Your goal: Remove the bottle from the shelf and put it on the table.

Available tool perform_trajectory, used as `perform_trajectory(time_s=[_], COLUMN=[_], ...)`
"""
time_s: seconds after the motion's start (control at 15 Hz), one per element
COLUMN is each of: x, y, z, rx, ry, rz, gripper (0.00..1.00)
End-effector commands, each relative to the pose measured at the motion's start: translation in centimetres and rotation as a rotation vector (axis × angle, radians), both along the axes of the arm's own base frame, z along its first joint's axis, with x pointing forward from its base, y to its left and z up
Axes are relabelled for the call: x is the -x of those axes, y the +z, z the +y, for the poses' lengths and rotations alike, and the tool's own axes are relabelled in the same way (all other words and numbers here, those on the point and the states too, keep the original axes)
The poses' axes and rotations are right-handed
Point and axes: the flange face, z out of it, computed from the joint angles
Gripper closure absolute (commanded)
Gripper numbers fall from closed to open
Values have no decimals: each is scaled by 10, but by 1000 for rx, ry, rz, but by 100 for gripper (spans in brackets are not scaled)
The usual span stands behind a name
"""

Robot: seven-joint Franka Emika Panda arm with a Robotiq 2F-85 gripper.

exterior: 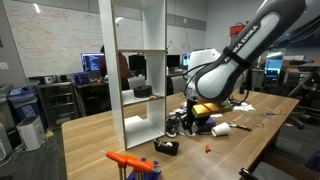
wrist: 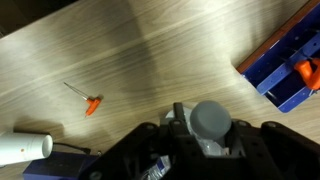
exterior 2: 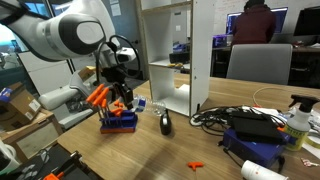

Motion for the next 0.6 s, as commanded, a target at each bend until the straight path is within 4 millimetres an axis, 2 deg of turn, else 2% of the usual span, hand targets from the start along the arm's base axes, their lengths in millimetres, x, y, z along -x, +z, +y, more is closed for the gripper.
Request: perform_trajectory(time_s=[0.0, 0.2, 0.53], x=[-11, -12, -14], y=[-36, -64, -88], z=[-15, -23, -32], rx=[-44, -71, -109], ry=[-12, -31, -51], rz=[18, 50, 87], gripper=[93, 93, 93])
